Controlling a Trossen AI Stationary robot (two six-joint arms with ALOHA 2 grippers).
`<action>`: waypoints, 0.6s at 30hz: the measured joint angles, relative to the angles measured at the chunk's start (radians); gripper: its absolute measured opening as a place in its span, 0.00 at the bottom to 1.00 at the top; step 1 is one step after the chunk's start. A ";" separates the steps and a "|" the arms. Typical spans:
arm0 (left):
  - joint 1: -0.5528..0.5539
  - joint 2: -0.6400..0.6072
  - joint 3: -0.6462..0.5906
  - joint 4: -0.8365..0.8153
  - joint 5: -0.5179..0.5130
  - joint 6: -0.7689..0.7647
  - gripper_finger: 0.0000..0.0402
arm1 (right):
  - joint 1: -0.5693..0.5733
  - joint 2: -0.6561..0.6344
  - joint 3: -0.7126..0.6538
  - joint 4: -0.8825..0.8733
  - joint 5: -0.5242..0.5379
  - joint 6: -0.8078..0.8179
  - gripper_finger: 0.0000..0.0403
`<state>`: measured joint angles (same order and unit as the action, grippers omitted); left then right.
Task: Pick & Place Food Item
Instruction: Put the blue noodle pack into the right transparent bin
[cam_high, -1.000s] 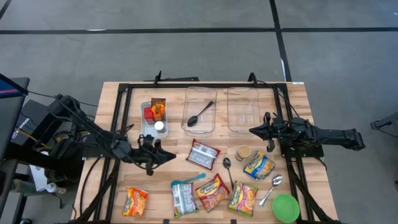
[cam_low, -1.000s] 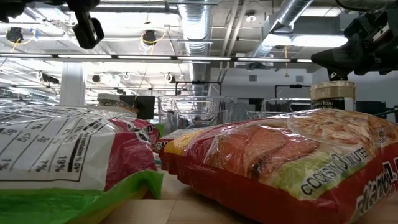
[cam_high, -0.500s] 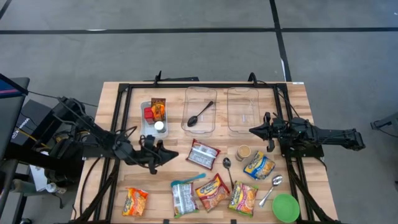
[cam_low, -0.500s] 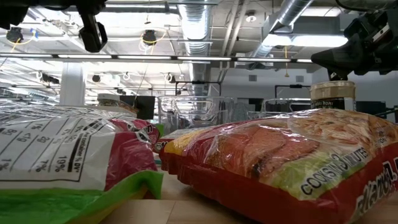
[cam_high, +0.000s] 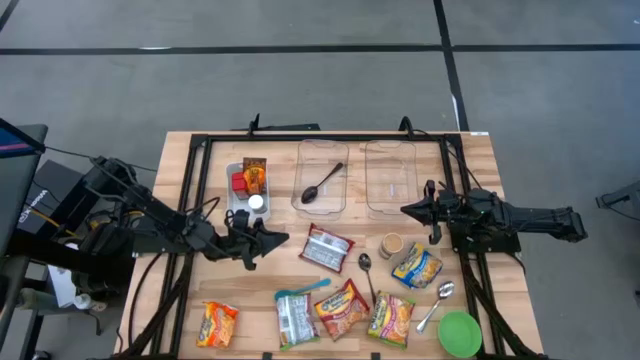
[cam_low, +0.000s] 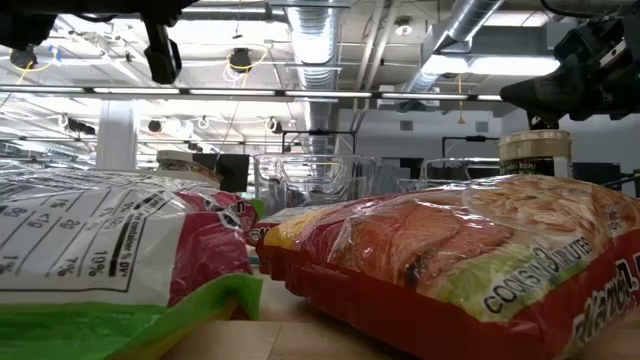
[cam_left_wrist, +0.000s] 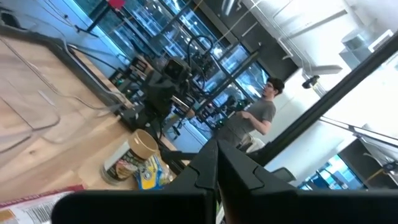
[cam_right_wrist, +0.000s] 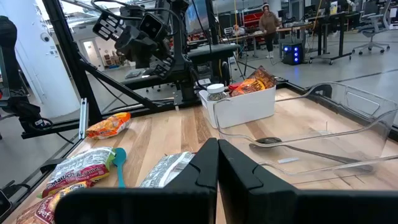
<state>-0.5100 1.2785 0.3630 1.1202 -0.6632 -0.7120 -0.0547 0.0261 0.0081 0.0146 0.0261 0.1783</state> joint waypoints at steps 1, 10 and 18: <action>0.004 0.000 0.000 0.002 0.000 0.000 0.00 | 0.000 0.000 0.000 0.002 0.001 0.013 0.00; 0.018 0.000 0.000 0.010 0.001 0.035 0.00 | -0.001 0.000 0.000 0.211 0.004 0.663 0.00; 0.018 0.000 0.000 0.041 0.004 0.059 0.00 | 0.001 0.000 0.000 0.426 -0.009 1.034 0.00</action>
<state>-0.4919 1.2781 0.3634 1.1610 -0.6590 -0.6530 -0.0533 0.0258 0.0086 0.4410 0.0172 1.2121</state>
